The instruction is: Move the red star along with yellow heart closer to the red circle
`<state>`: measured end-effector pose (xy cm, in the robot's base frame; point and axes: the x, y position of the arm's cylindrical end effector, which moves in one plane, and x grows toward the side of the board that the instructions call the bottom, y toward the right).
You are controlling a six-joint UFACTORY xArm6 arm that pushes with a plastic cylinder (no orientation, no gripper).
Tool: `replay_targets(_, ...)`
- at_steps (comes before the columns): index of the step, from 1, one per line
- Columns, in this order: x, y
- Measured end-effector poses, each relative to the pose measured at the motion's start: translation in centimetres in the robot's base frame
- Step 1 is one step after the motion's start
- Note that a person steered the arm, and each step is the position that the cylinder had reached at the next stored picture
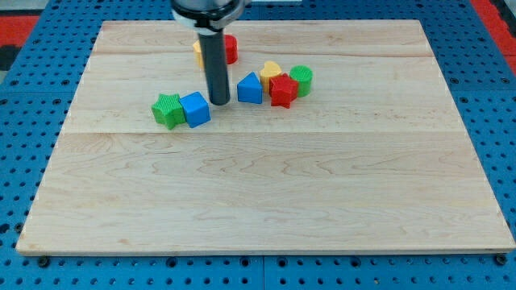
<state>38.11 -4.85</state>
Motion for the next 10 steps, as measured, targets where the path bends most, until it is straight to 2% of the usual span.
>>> replay_targets(3,3.1,9.6)
replay_targets(5,-2.1,11.1)
replay_targets(7,-2.4,16.3)
replay_targets(8,-3.5,16.7)
replay_targets(10,-3.5,13.0)
